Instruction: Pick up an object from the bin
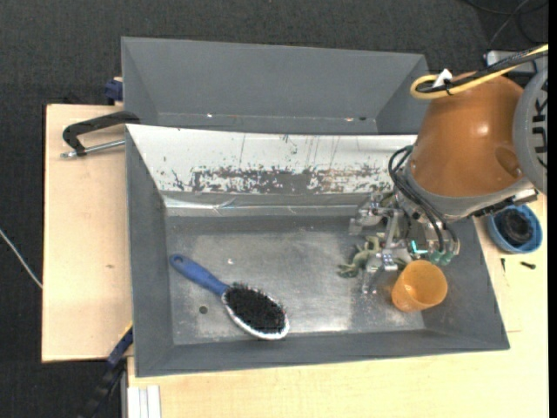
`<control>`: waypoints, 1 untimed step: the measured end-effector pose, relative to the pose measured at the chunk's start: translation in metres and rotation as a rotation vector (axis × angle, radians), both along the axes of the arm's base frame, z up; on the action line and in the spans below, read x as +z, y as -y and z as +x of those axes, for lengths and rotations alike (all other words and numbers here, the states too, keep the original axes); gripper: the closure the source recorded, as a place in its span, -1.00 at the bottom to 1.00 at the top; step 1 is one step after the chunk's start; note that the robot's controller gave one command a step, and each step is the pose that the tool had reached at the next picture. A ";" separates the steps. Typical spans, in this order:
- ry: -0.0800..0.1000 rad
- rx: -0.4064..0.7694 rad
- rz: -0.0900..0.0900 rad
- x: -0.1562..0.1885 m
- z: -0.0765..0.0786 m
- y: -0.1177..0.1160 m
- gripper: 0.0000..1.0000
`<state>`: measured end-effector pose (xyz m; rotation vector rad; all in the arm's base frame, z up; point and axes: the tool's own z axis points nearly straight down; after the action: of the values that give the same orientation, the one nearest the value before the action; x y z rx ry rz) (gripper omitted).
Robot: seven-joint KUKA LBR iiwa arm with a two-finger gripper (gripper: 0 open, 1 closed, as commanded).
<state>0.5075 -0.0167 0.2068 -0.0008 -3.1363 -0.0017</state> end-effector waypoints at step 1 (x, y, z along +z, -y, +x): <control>0.008 0.146 -0.001 -0.136 0.049 0.062 -1.00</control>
Offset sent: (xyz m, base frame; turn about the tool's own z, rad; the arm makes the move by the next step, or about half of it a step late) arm 0.0478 -0.0612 -0.1341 -0.1491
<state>0.5566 -0.0791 0.0708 0.2290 -3.1361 0.0001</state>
